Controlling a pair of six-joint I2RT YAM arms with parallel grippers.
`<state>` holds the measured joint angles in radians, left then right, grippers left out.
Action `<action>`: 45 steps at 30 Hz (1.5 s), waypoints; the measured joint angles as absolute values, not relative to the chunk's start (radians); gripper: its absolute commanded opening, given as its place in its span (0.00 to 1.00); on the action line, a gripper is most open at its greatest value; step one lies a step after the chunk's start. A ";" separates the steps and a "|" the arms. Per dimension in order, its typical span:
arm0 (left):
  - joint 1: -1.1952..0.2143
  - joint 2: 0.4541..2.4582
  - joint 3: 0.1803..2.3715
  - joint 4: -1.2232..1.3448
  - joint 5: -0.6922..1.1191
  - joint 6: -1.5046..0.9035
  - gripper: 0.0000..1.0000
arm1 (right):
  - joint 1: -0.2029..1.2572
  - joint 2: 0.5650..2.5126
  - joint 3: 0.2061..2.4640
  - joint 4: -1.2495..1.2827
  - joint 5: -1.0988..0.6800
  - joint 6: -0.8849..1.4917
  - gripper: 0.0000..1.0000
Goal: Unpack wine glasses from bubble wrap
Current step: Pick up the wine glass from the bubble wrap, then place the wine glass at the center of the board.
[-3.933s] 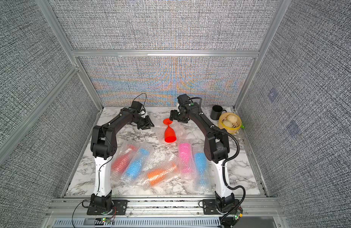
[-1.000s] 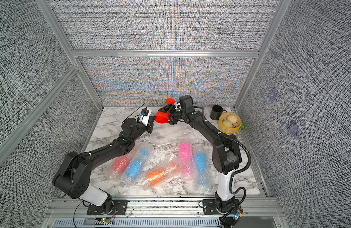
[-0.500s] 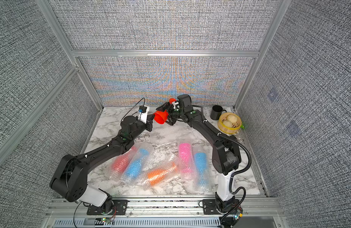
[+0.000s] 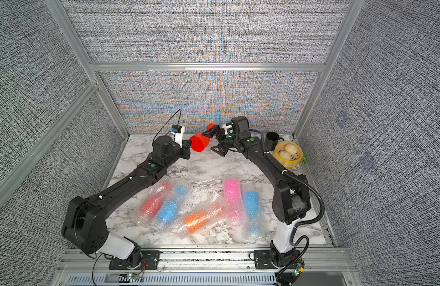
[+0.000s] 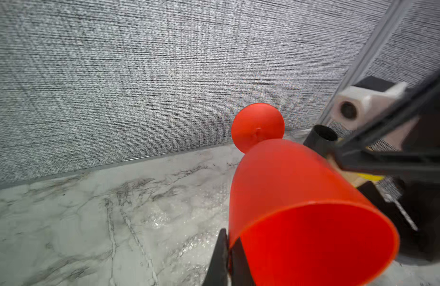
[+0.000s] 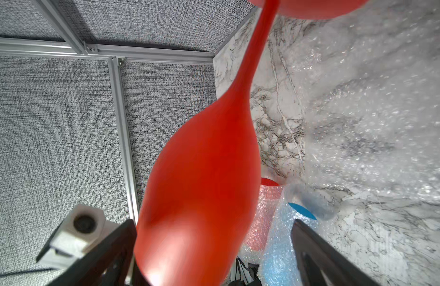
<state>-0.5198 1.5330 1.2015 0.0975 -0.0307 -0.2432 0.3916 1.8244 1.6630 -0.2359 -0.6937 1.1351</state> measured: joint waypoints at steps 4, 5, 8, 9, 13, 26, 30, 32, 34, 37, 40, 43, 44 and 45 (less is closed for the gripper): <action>-0.451 1.592 1.367 -0.123 -0.083 -0.360 0.00 | 0.373 1.793 1.665 -0.267 -0.704 1.089 0.99; -0.427 1.603 1.399 -0.177 -0.091 -0.399 0.00 | 0.368 1.784 1.668 -0.284 -0.704 1.075 0.98; -0.361 1.639 1.499 -0.348 -0.111 -0.525 0.00 | 0.360 1.758 1.685 -0.350 -0.685 1.021 0.95; -0.343 1.657 1.542 -0.408 -0.117 -0.566 0.00 | 0.360 1.751 1.689 -0.374 -0.673 1.002 0.95; -0.263 1.789 1.792 -0.682 -0.149 -0.746 0.00 | 0.360 1.732 1.685 -0.470 -0.622 0.936 0.93; -0.043 2.155 2.216 -1.124 0.008 -1.017 0.00 | 0.348 1.728 1.615 -0.654 -0.502 0.835 0.93; -0.030 2.227 2.311 -1.186 0.050 -1.057 0.00 | 0.348 1.737 1.608 -0.678 -0.477 0.830 0.94; -0.025 2.263 2.359 -1.225 0.053 -1.068 0.00 | 0.348 1.745 1.604 -0.685 -0.470 0.830 0.94; -0.024 2.299 2.416 -1.266 0.054 -1.081 0.00 | 0.348 1.751 1.601 -0.693 -0.461 0.833 0.93; -0.024 2.336 2.476 -1.305 0.061 -1.100 0.00 | 0.349 1.754 1.597 -0.697 -0.451 0.834 0.93; -0.024 2.353 2.497 -1.321 0.071 -1.104 0.00 | 0.349 1.756 1.596 -0.701 -0.449 0.836 0.93; -0.024 2.373 2.523 -1.340 0.078 -1.108 0.00 | 0.350 1.757 1.596 -0.704 -0.447 0.836 0.93; -0.023 2.379 2.531 -1.340 0.078 -1.109 0.00 | 0.350 1.760 1.597 -0.707 -0.447 0.836 0.93; -0.023 2.385 2.537 -1.340 0.078 -1.112 0.02 | 0.350 1.765 1.600 -0.710 -0.446 0.835 0.94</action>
<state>-0.0231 2.3848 2.5370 -1.3403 0.0780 -1.1118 0.3504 1.7653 1.5997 -0.7101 -0.4461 0.8349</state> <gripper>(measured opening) 0.049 0.934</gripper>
